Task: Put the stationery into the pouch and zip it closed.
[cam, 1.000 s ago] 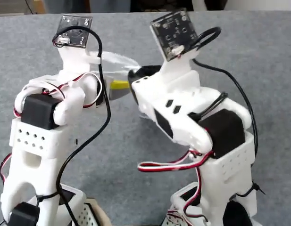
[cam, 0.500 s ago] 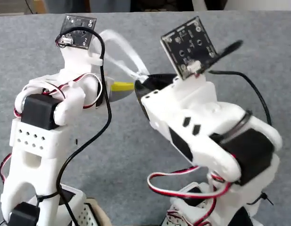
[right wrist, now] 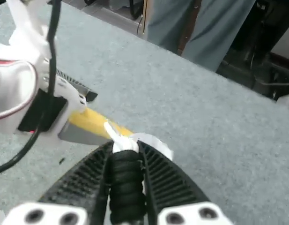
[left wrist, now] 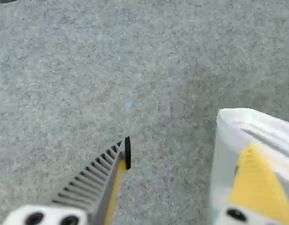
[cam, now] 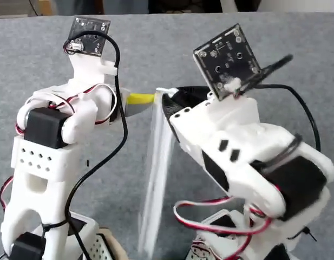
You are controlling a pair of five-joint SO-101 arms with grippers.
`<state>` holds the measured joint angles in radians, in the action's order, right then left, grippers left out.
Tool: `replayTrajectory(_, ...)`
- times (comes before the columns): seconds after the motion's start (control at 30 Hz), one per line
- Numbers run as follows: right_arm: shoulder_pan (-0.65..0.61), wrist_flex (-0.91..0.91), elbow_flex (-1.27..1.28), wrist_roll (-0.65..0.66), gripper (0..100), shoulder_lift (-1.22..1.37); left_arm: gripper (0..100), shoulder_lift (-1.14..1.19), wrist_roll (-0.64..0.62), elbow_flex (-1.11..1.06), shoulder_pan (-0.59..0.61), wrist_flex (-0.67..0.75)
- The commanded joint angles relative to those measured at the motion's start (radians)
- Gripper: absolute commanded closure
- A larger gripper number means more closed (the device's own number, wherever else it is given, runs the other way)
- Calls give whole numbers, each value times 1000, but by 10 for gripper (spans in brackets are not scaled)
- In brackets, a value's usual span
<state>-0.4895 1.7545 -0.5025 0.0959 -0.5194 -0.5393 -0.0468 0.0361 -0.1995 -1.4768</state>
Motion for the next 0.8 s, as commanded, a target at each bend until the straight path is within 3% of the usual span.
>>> replayTrajectory(0.0,17,-46,84,8,986,-10,631,-17,6,41,10,-3)
replayTrajectory(0.43,61,-298,380,6,986,-10,631,-25,6,41,10,-8)
replayTrajectory(0.77,95,-391,426,8,986,-4,631,-26,57,124,10,-132)
